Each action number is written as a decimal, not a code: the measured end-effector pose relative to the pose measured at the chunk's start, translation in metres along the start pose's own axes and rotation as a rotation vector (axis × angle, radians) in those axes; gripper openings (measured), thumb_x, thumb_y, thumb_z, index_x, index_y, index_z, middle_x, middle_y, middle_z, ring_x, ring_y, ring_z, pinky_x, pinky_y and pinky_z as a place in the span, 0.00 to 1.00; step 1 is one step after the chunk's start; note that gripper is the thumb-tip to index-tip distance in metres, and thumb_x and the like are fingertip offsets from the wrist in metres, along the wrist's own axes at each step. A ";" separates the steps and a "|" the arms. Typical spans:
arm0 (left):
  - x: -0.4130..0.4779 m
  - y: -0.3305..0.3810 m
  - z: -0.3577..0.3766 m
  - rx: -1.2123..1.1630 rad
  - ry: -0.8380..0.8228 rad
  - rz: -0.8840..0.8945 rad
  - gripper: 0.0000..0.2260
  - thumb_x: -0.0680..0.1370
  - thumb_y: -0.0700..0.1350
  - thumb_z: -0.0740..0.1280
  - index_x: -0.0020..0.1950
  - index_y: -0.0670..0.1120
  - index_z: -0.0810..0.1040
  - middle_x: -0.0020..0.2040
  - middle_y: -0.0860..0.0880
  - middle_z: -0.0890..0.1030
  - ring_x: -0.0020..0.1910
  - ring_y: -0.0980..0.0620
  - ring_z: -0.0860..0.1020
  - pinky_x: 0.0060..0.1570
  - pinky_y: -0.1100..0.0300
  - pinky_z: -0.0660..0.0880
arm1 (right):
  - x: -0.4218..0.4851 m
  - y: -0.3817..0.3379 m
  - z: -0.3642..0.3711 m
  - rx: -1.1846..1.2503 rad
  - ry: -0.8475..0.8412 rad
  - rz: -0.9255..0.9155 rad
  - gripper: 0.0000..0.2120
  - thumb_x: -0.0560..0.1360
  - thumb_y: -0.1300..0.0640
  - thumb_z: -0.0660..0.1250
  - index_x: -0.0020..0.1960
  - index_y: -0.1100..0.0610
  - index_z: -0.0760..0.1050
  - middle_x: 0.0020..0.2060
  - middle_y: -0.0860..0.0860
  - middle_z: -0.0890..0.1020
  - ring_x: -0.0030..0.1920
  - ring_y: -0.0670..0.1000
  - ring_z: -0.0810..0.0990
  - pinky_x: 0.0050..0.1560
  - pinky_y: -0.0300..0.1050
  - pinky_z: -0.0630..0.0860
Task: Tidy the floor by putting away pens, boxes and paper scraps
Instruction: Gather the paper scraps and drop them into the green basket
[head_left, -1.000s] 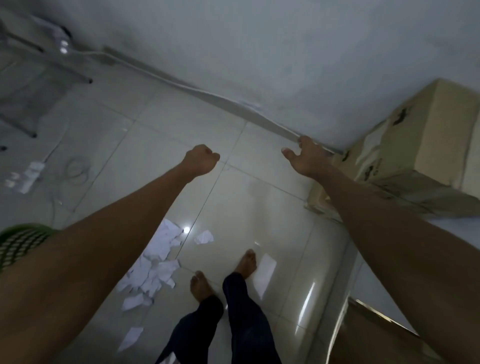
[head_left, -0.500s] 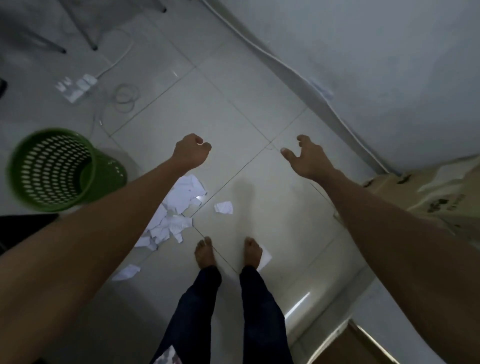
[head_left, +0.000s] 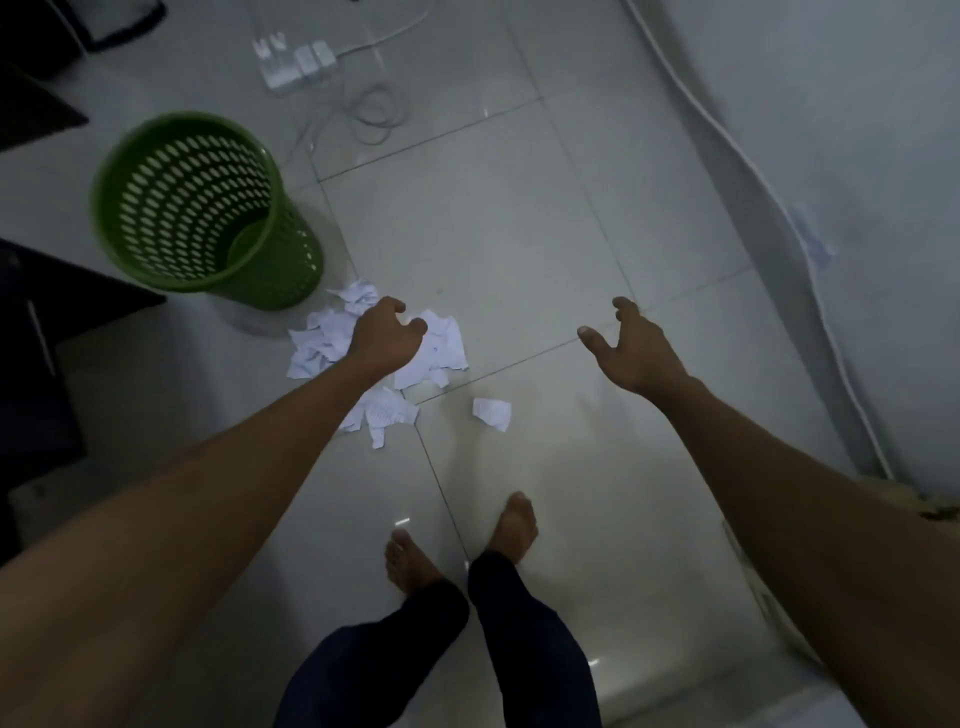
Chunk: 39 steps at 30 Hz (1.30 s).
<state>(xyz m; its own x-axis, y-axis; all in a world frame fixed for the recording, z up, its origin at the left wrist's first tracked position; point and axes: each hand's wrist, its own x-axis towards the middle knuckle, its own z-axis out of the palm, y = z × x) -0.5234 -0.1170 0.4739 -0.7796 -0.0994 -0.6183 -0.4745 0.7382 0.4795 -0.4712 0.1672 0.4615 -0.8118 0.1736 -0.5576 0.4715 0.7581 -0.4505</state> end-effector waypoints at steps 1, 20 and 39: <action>0.002 -0.012 0.000 -0.012 0.001 -0.014 0.22 0.79 0.48 0.63 0.71 0.41 0.66 0.69 0.41 0.71 0.67 0.44 0.70 0.60 0.60 0.66 | 0.005 -0.006 0.007 -0.006 -0.014 -0.011 0.37 0.77 0.39 0.60 0.76 0.60 0.53 0.72 0.59 0.66 0.72 0.59 0.65 0.69 0.55 0.63; 0.055 -0.191 -0.009 -0.244 0.180 -0.251 0.23 0.78 0.47 0.65 0.71 0.41 0.67 0.70 0.41 0.70 0.67 0.43 0.70 0.63 0.58 0.66 | 0.091 -0.113 0.185 -0.135 -0.229 -0.315 0.39 0.77 0.41 0.62 0.77 0.60 0.49 0.75 0.58 0.60 0.74 0.57 0.61 0.71 0.52 0.60; 0.169 -0.315 0.069 -0.398 0.327 -0.351 0.26 0.77 0.50 0.66 0.72 0.42 0.64 0.72 0.42 0.68 0.68 0.43 0.69 0.66 0.55 0.66 | 0.214 -0.112 0.356 -0.225 -0.339 -0.496 0.46 0.73 0.38 0.66 0.78 0.59 0.45 0.77 0.56 0.54 0.76 0.57 0.54 0.74 0.54 0.57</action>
<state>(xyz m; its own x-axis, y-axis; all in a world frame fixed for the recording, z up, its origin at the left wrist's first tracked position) -0.4775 -0.3199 0.1756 -0.6047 -0.5368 -0.5883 -0.7918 0.3254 0.5169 -0.5747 -0.1043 0.1444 -0.7435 -0.4120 -0.5267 -0.0455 0.8170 -0.5749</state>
